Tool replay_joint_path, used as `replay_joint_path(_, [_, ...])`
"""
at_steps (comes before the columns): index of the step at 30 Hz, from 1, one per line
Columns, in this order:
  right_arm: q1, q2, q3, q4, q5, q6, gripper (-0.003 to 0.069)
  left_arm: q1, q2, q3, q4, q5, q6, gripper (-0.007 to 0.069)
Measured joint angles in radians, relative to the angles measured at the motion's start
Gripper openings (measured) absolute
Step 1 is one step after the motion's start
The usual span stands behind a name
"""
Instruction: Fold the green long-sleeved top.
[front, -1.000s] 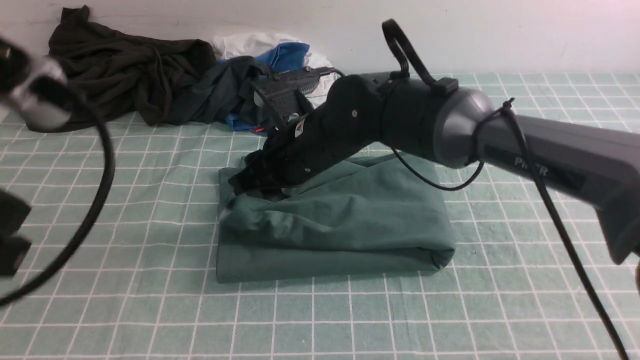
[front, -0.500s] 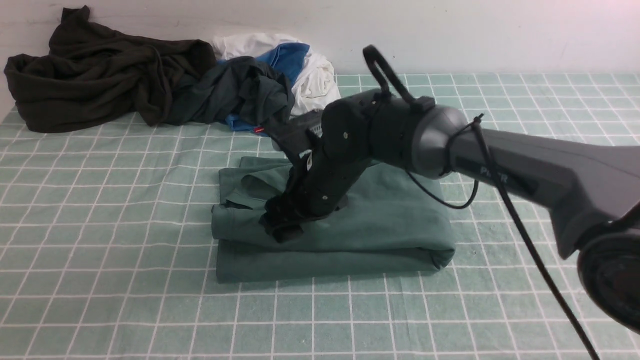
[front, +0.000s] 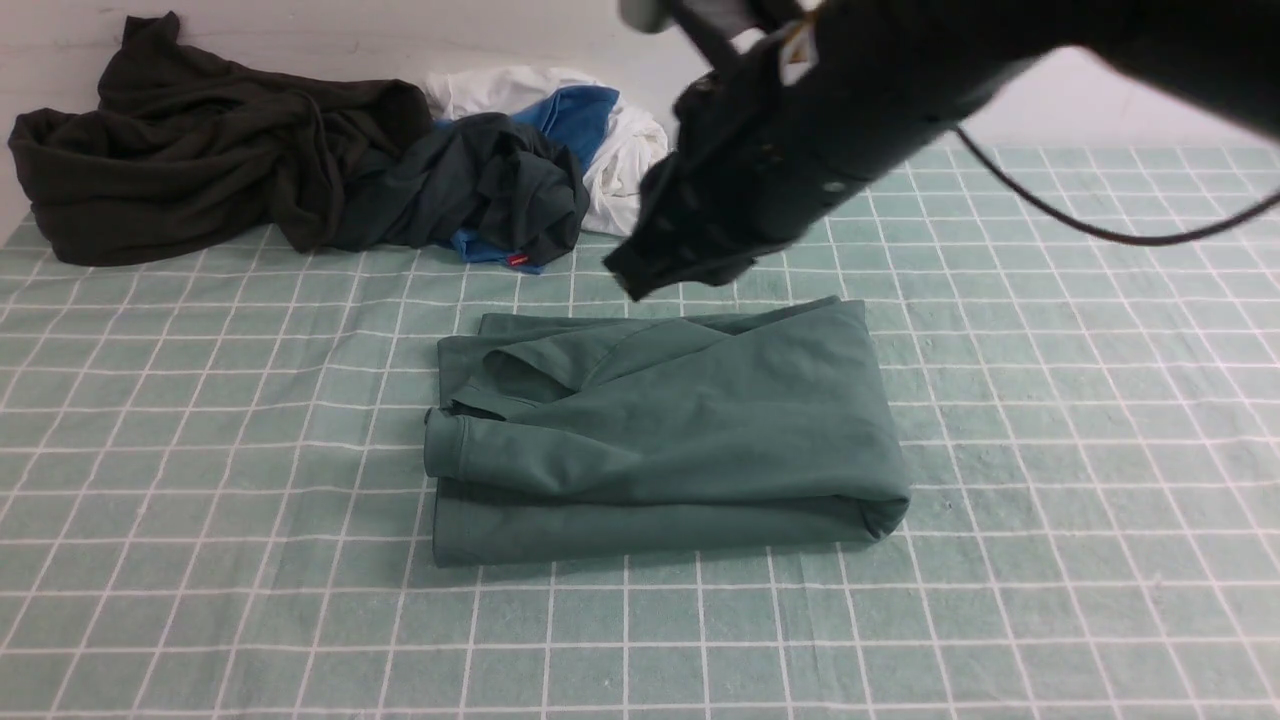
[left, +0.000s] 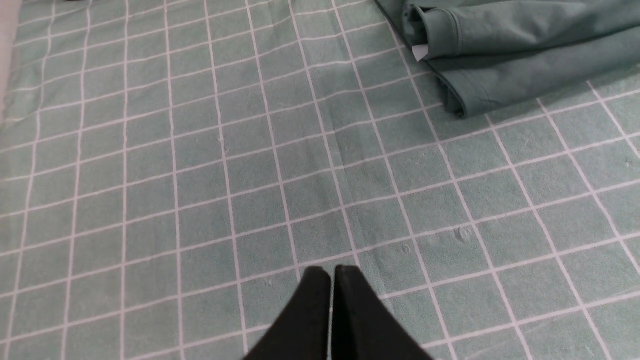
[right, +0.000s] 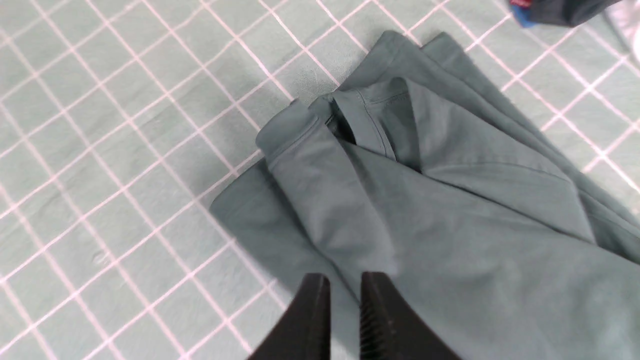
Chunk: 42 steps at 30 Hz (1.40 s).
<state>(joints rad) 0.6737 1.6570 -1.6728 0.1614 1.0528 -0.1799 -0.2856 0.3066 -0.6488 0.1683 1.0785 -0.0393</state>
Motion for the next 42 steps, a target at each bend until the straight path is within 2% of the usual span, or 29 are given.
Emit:
replay_joint_path(2, [0.000,-0.154,0.160,-0.004,-0.052,0.000,0.0000,0.000,0.000,0.000,0.000,0.000,-0.001,-0.0003])
replay_joint_path(9, [0.000,-0.556,0.544,-0.003,-0.241,0.034,-0.0013,0.000,0.000,0.000,0.000,-0.002,-0.001,-0.0003])
replay_joint_path(15, [0.000,-0.773,0.745,-0.003,-0.262,0.033,-0.0013,0.000,0.000,0.000,0.000,-0.003,-0.001,-0.0003])
replay_joint_path(24, [0.000,-0.897,0.820,-0.004,-0.192,0.037,-0.0013,0.000,0.000,0.000,0.001,-0.004,-0.001,-0.0003])
replay_joint_path(31, [0.000,-0.930,0.820,0.000,-0.204,0.043,-0.0013,0.000,0.000,0.000,0.001,-0.004,-0.001,-0.0003])
replay_joint_path(42, [0.000,-0.943,0.901,0.036,-0.365,0.043,-0.0014,0.000,0.000,0.000,0.001,-0.005,-0.006,-0.0003])
